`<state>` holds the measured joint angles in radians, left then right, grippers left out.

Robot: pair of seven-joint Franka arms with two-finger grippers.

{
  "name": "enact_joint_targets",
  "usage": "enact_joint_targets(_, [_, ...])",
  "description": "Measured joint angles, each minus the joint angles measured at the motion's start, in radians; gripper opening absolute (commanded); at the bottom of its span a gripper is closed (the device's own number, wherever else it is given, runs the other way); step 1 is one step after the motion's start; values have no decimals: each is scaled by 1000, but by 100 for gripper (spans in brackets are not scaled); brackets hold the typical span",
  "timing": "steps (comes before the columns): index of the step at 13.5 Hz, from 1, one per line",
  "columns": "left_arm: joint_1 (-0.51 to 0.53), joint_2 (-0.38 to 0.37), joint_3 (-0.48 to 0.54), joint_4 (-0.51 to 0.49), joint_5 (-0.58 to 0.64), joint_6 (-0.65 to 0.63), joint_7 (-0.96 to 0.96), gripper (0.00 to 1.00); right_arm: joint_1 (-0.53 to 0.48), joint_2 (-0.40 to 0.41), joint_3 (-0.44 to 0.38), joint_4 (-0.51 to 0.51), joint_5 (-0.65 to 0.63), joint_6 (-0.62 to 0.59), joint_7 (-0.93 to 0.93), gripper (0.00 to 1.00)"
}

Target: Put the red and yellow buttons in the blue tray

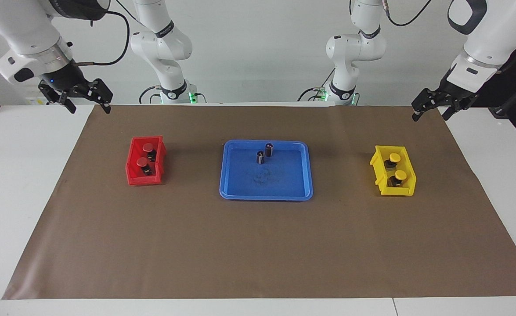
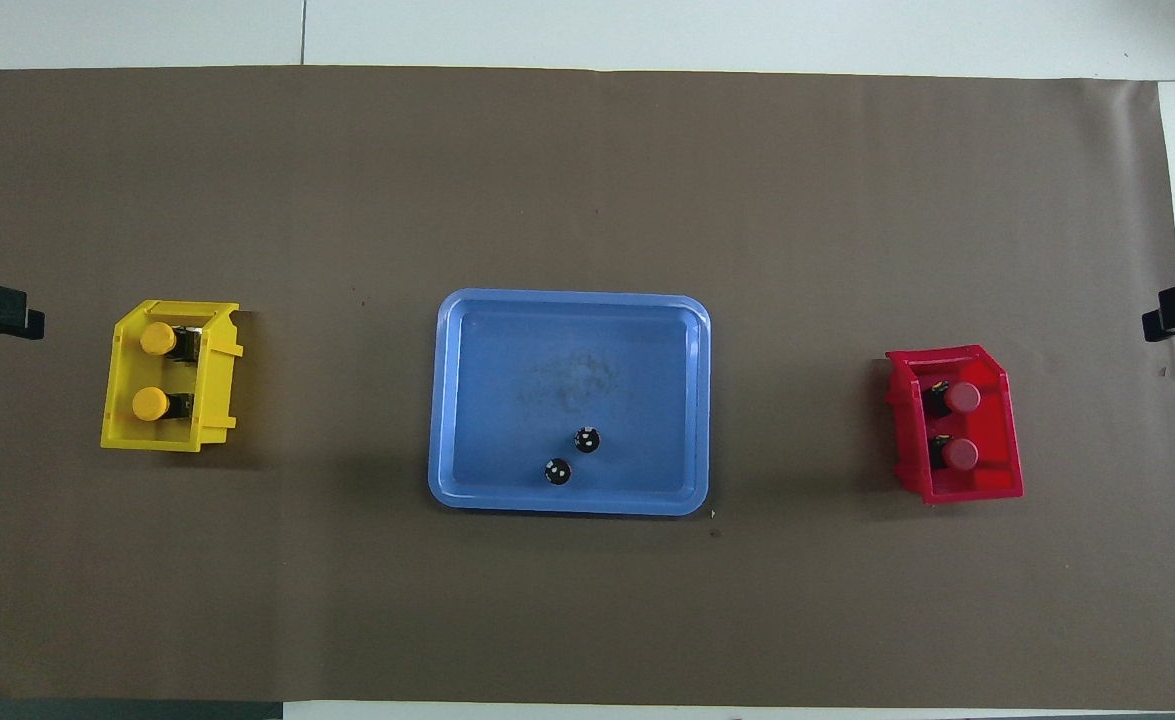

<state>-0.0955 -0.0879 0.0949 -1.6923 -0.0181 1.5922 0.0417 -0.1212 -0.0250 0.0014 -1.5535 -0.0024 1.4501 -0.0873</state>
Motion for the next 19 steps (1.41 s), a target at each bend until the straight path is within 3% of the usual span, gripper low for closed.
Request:
enact_joint_targets(13, [-1,0,-2,0,0,-16,0,100,5,-2,2,-30,0,17,0,100])
enact_joint_targets(16, [-1,0,-2,0,0,-16,0,100,20,-30,3,-136,0,123,0,99])
enact_joint_targets(19, [-1,0,-1,0,0,-16,0,100,33,-49,4,-272,0,253,0,84])
